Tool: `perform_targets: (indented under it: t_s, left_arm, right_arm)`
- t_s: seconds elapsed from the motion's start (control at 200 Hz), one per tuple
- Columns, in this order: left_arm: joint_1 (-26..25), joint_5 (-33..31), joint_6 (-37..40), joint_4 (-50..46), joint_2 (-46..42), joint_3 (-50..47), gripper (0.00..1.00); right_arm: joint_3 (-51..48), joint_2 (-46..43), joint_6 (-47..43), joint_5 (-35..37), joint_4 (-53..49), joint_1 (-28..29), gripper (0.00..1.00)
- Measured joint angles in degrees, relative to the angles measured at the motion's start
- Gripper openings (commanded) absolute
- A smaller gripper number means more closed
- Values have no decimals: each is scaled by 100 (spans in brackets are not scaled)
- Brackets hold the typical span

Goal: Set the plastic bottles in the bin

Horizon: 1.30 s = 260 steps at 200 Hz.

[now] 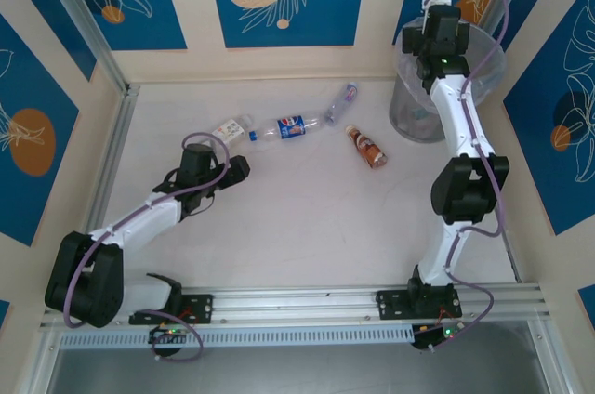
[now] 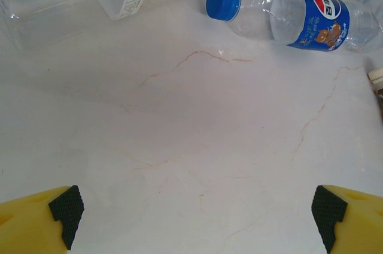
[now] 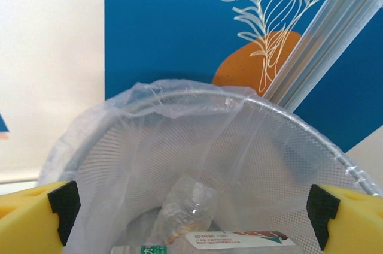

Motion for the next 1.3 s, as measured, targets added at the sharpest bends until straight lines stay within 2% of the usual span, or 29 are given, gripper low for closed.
perform_targets:
  t_s: [0.385,0.56,0.84,1.045,1.3]
  left_arm:
    - [0,-17,168,-37,-9,52,99]
    - [0,-20,168,-39,-11,52,99]
    - [0,0,210,-87,59,229,99]
    - [0,-20,638,-664,514,1019,99]
    - [0,-566,1572,-1650,1266,2345,99]
  right_arm:
    - [-1692,-1633,730,-629,55,22,100]
    - [-2155,-2046,1082,-824,-114,122,100]
    - [-3117,-3235,1698,-1381,-269,286,99]
    - [-4107,-3856,2218,-1934,-264,343,99]
    - [-4911,-4330,2380,-2601,-413,343,100]
